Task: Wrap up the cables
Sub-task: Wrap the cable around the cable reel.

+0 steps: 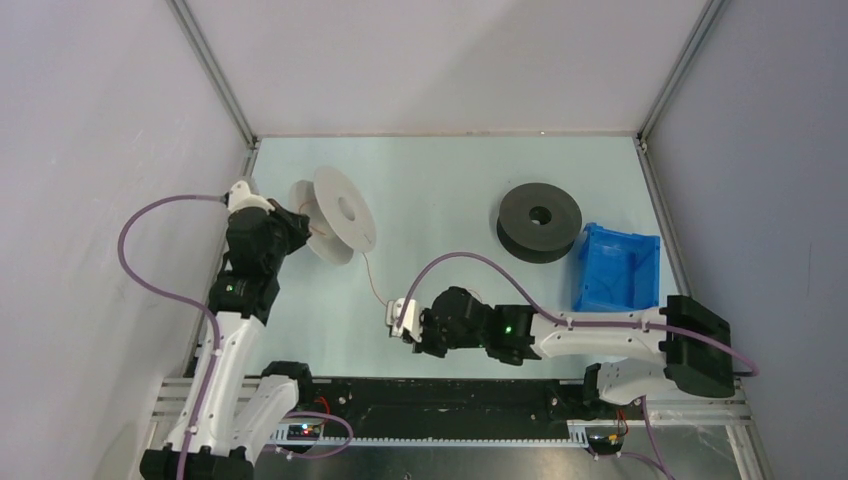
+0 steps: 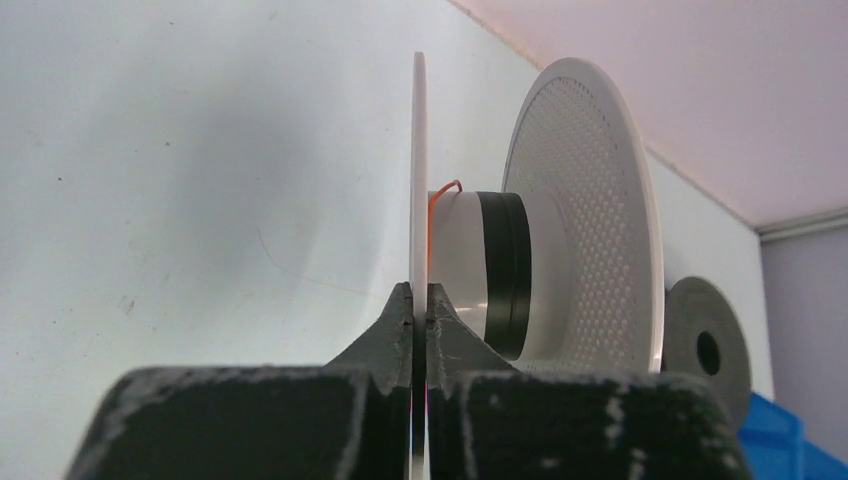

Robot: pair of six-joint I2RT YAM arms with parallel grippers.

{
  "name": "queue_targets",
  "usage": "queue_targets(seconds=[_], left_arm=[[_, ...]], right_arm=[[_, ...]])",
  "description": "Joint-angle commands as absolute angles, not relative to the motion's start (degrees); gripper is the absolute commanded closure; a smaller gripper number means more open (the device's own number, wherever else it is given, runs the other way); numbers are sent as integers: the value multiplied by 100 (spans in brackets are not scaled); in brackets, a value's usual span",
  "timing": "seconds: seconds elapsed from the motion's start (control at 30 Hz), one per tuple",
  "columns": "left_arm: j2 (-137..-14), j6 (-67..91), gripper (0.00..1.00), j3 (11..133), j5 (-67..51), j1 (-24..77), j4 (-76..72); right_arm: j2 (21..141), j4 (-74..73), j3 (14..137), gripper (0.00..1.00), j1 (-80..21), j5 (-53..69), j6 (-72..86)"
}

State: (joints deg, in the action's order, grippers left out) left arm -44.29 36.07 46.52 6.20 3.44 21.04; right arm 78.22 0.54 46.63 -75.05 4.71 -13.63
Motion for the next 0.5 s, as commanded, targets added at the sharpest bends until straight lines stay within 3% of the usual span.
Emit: queue_targets(seconds=[0.0, 0.47], left_arm=[[-4598, 3004, 100, 4863, 79, 395, 1469], [-4665, 707, 100, 4819, 414, 2515, 1688]], right_arm=[[7435, -177, 5217, 100, -7528, 161, -1629], [7793, 22, 6748, 100, -6367, 636, -1730]])
